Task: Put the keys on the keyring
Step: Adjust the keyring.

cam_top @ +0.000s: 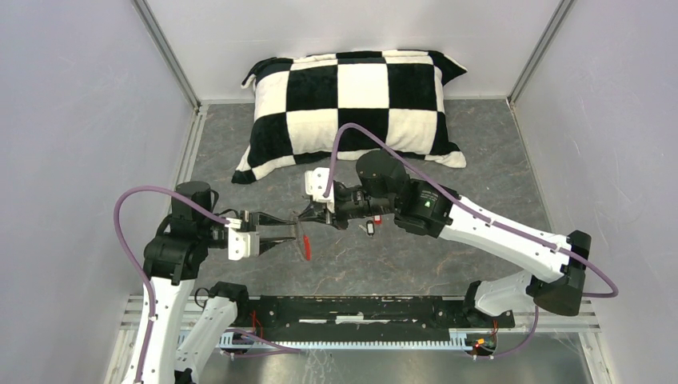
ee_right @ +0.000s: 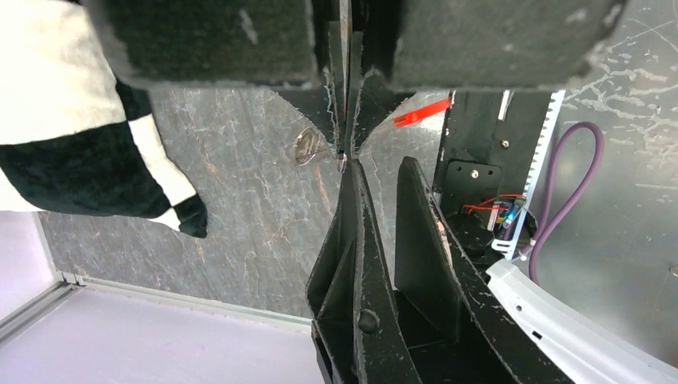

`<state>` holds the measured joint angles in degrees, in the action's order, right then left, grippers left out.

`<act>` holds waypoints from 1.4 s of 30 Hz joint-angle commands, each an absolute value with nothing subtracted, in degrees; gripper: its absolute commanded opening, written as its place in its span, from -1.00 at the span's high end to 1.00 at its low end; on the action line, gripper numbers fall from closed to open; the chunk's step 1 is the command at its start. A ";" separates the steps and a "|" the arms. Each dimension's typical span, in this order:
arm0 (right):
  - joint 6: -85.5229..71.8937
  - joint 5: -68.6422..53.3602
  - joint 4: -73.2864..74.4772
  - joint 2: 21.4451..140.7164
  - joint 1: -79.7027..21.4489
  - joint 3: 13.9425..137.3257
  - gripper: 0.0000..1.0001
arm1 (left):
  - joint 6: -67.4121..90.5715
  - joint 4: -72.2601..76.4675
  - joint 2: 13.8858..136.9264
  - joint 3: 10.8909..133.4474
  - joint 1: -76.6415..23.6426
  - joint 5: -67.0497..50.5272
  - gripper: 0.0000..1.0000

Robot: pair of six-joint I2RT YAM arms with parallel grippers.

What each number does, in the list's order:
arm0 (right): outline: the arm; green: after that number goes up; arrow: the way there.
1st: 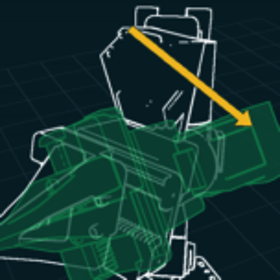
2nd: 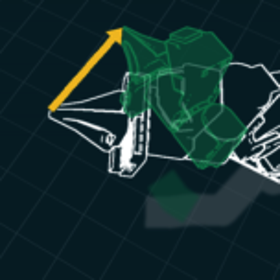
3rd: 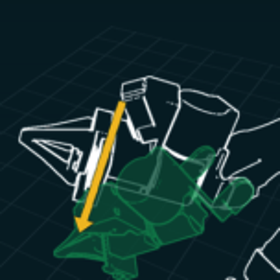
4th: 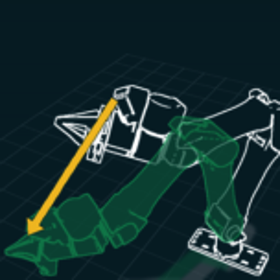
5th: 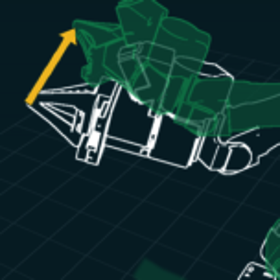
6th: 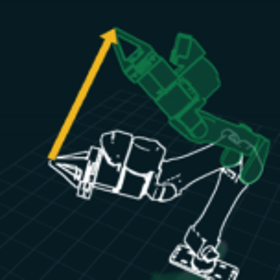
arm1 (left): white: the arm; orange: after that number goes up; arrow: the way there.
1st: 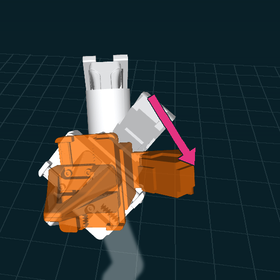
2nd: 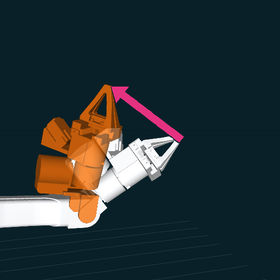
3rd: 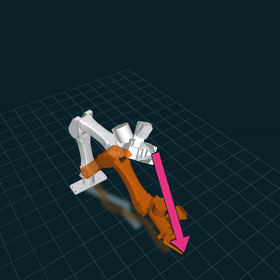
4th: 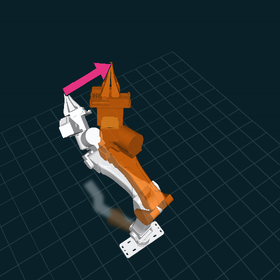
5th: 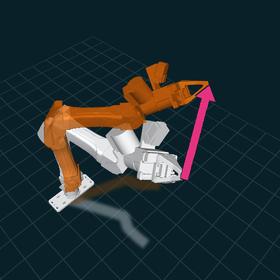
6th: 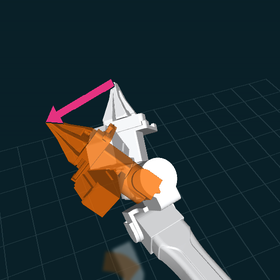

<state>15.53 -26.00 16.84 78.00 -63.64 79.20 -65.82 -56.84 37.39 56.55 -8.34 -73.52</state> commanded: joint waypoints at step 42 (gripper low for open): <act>17.95 -19.13 27.71 83.80 -69.05 91.28 0.64 | -59.34 -49.15 36.91 51.97 -8.26 -74.04 0.96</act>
